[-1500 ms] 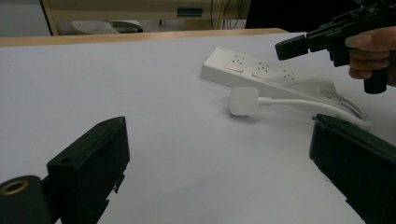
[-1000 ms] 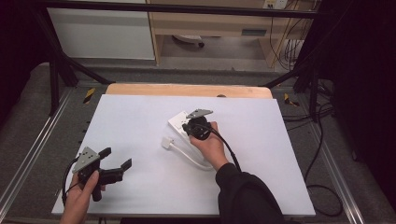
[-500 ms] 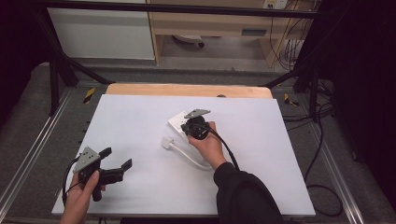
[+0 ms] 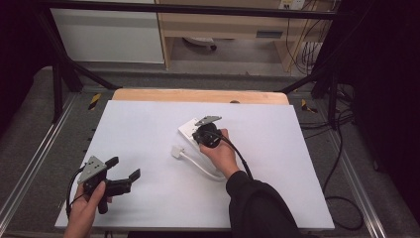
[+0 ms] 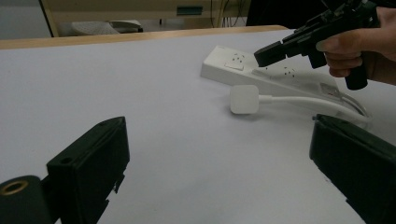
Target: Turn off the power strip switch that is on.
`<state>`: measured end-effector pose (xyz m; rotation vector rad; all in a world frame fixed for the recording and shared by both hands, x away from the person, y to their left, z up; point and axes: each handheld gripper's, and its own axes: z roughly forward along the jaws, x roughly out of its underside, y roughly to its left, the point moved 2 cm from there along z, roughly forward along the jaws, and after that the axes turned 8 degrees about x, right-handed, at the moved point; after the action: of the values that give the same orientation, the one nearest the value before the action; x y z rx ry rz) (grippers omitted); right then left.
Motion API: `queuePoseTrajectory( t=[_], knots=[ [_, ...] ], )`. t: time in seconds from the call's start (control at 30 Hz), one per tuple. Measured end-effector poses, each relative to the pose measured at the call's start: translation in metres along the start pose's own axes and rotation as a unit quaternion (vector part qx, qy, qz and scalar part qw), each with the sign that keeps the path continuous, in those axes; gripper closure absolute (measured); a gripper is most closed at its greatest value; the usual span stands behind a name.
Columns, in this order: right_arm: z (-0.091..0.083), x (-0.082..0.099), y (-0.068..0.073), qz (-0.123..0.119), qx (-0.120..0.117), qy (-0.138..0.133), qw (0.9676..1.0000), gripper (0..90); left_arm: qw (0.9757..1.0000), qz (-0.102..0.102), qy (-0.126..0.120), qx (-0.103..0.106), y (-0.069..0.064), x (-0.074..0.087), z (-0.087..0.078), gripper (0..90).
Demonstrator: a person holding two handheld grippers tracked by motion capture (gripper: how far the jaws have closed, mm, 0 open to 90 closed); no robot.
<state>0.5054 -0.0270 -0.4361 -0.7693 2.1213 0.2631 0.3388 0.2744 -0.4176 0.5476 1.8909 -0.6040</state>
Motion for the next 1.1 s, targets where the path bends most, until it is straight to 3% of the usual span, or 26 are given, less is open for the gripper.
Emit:
queuePoseTrajectory(
  t=[1.1],
  knots=[
    [0.0084, 0.0013, -0.0004, -0.003, 0.004, 0.011, 0.9999, 90.0, 1.0000, -0.001, 0.000, 0.002, 0.0001, -0.0001, 0.0002, 4.9]
  ],
)
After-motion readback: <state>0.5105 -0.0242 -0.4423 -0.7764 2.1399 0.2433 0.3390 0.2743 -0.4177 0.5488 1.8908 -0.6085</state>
